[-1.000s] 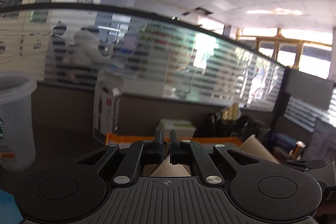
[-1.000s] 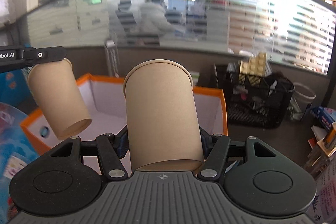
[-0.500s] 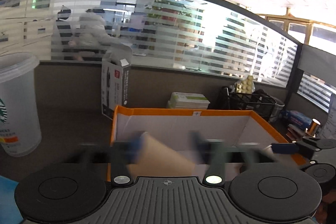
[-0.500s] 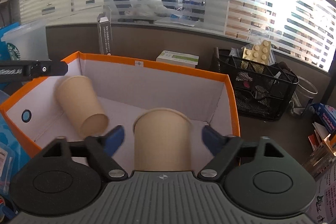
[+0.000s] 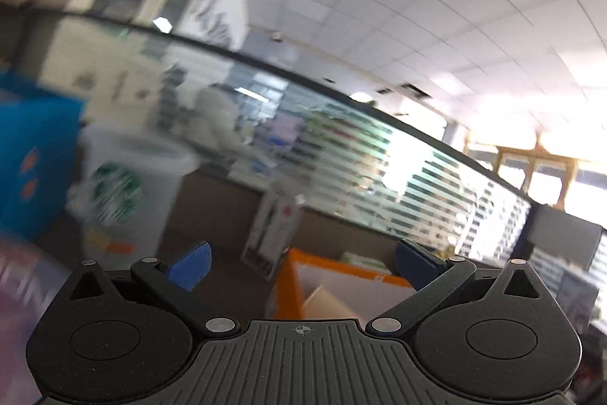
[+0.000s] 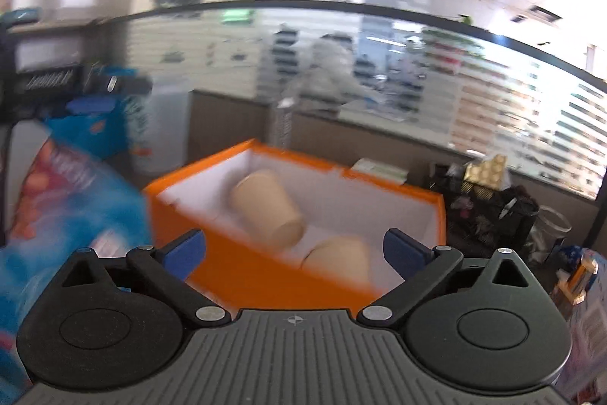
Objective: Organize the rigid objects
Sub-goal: 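Grasp the clear plastic bottle with the left gripper while the right grasps a white socket plate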
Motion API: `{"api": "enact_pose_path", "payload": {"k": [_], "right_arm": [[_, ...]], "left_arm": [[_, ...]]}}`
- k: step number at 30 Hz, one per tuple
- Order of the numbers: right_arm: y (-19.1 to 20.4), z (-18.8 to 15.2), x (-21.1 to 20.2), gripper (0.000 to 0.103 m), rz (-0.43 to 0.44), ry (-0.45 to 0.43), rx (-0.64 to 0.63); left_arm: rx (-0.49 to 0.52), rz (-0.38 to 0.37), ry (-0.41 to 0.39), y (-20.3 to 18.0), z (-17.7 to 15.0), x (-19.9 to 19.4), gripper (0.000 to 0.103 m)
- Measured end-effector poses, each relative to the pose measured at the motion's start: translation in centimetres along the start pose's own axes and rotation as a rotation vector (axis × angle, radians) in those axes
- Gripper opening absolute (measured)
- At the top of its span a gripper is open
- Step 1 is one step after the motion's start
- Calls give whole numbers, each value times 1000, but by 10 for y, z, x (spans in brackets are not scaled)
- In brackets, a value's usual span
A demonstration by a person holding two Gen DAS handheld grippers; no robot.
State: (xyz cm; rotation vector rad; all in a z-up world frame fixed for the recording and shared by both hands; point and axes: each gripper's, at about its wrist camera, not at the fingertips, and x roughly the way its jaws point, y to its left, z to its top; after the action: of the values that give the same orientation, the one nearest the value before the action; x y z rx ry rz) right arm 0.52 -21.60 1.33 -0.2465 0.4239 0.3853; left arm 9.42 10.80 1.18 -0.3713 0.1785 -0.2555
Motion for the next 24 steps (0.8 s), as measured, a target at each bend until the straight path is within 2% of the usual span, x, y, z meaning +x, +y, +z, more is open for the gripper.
{"api": "enact_pose_path", "payload": {"k": [2,5,8,11,15,19,21,24], "right_arm": [[12,-18,-10,103,22,11,-54],[27,-40,-20,103,48,38,-121],[36,-54,-25,103,95,51,-177],[42,-61,-20,103,140,84,-214],[53,-68,-10,103,174,136,-260],[65,-79,-3,100,120,163,-339],[63,-80,0,92,103,165,-289],[56,-79,-1,91,68,173,-196]], "left_arm": [[-6,6,83,12,-7,-7,103],[53,41,232,15,-18,-12,103],[84,6,307,18,-30,-16,103],[142,-18,318,17,-41,-21,103],[274,8,317,9,-54,-28,103],[357,9,330,4,-64,-29,103],[383,16,332,3,-69,-25,103],[401,14,335,3,-74,-19,103]]}}
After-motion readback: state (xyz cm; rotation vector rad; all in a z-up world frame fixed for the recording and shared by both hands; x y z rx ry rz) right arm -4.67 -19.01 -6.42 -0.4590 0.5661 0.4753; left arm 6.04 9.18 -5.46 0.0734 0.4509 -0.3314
